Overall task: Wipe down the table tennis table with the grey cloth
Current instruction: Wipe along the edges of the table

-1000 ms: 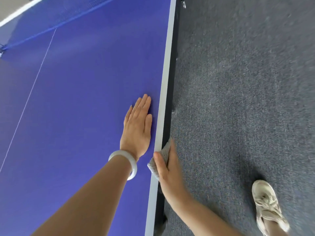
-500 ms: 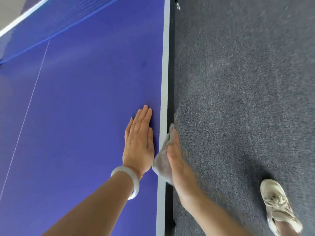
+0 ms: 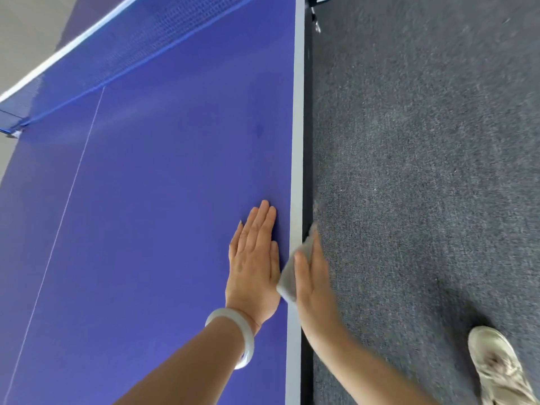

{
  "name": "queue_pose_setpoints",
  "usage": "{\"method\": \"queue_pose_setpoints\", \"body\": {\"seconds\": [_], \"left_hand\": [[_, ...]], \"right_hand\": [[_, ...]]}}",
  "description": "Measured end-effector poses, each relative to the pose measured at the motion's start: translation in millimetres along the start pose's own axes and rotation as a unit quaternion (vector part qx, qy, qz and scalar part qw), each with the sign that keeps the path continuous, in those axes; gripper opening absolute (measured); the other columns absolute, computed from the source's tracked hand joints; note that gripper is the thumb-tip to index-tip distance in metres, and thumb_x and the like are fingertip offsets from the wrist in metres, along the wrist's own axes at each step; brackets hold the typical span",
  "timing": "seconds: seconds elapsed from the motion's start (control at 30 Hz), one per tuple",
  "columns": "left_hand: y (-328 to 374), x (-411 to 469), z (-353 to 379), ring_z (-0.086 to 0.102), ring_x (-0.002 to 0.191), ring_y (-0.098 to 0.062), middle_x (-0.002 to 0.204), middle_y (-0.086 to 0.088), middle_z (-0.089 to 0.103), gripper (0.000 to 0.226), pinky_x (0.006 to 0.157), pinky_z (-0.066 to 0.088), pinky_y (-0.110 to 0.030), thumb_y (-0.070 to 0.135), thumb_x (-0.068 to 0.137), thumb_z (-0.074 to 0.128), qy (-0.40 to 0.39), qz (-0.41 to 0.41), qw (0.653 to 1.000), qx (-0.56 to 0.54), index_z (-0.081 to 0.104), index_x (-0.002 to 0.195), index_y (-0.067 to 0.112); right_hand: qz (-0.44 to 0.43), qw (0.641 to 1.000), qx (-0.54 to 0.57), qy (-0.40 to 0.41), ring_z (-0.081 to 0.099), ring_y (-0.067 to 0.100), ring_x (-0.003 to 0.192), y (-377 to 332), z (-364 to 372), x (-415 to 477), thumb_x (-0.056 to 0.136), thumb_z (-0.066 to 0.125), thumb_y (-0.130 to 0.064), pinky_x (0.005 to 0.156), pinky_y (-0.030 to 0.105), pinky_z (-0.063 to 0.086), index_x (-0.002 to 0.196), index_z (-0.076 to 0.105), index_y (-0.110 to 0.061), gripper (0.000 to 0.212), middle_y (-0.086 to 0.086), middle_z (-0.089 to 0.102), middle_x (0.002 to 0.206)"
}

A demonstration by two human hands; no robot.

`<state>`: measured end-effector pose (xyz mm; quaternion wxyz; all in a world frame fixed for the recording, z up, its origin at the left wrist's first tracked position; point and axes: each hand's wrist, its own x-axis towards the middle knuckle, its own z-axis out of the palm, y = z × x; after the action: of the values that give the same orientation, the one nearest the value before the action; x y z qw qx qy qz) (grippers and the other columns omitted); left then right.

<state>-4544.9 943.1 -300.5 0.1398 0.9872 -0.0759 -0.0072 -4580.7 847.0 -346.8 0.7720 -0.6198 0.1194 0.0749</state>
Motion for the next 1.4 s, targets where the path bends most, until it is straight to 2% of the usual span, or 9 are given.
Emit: {"method": "queue_pose_setpoints", "body": {"seconds": [0.1,0.23,0.33,0.6,0.83,0.97,1.1,1.23,1.4], "left_hand": [[-1,1,0,0.013,0.151,-0.008,0.164,0.006,0.020,0.054,0.123,0.012,-0.038,0.024,0.102,0.021,-0.003,-0.004,1.000,-0.001,0.029,0.155,0.015],[2,0,-2,0.015,0.151,-0.009,0.163,0.004,0.022,0.055,0.123,0.014,-0.041,0.023,0.101,0.020,-0.009,-0.004,1.000,0.003,0.030,0.154,0.012],[3,0,-3,0.013,0.151,-0.008,0.163,0.005,0.020,0.054,0.124,0.013,-0.040,0.024,0.102,0.020,-0.012,-0.007,1.000,0.011,0.028,0.155,0.014],[1,0,-1,0.010,0.151,-0.005,0.164,0.008,0.018,0.054,0.123,0.010,-0.037,0.024,0.102,0.020,-0.010,-0.009,1.000,0.005,0.024,0.155,0.020],[2,-1,-2,0.013,0.151,-0.007,0.163,0.006,0.020,0.054,0.123,0.012,-0.038,0.022,0.102,0.021,-0.014,-0.008,1.000,0.012,0.026,0.155,0.016],[1,-1,-2,0.013,0.151,-0.007,0.163,0.007,0.019,0.054,0.124,0.011,-0.038,0.022,0.102,0.022,-0.016,-0.010,1.000,0.012,0.027,0.156,0.015],[1,0,-2,0.012,0.151,-0.006,0.164,0.008,0.019,0.054,0.124,0.008,-0.035,0.021,0.102,0.022,-0.021,-0.013,1.000,0.013,0.026,0.156,0.018],[0,0,-3,0.013,0.151,-0.009,0.164,0.007,0.020,0.054,0.123,0.008,-0.035,0.021,0.103,0.023,-0.026,-0.016,0.999,0.015,0.025,0.156,0.017],[2,1,-5,0.012,0.152,-0.009,0.164,0.007,0.019,0.053,0.123,0.008,-0.036,0.027,0.104,0.025,-0.038,-0.017,0.999,0.025,0.024,0.156,0.016]], "right_hand": [[0.014,1.000,-0.017,0.018,0.014,-0.022,0.136,-1,2,0,0.098,0.023,-0.063,0.110,0.005,0.012,0.156,0.010,-0.030,0.069,-0.035,0.016,0.148],[0.049,0.998,0.000,0.029,0.040,0.015,0.105,-36,2,108,0.099,0.026,-0.056,0.098,0.042,0.036,0.129,0.039,-0.016,0.051,0.004,0.039,0.116],[0.084,0.996,0.000,0.034,0.048,0.025,0.120,-51,-5,161,0.104,0.024,-0.053,0.112,0.048,0.033,0.140,0.039,-0.017,0.053,0.012,0.048,0.134],[0.038,0.999,0.015,0.010,0.013,-0.026,0.134,3,0,-5,0.092,0.025,-0.073,0.100,-0.006,0.011,0.155,0.011,-0.035,0.074,-0.036,0.016,0.148],[0.063,0.998,-0.002,0.025,0.043,0.017,0.092,-41,-5,134,0.104,0.027,-0.050,0.095,0.047,0.038,0.107,0.040,-0.026,0.028,0.001,0.046,0.100],[0.066,0.998,-0.018,0.018,0.032,0.020,0.143,-33,-6,116,0.103,0.026,-0.055,0.119,0.038,0.025,0.154,0.028,-0.020,0.062,0.006,0.034,0.156],[0.040,0.999,0.001,0.018,0.018,-0.015,0.141,-11,-4,13,0.096,0.025,-0.067,0.117,0.013,0.017,0.158,0.016,-0.022,0.077,-0.019,0.023,0.157],[0.085,0.996,0.004,-0.017,0.015,-0.012,0.144,-12,-5,2,0.092,0.023,-0.071,0.111,0.003,0.014,0.157,0.015,-0.024,0.081,-0.013,0.018,0.162],[0.077,0.997,-0.026,0.016,0.056,0.022,0.109,-49,-8,116,0.104,0.032,-0.046,0.101,0.043,0.044,0.129,0.045,-0.006,0.049,0.009,0.057,0.119]]}}
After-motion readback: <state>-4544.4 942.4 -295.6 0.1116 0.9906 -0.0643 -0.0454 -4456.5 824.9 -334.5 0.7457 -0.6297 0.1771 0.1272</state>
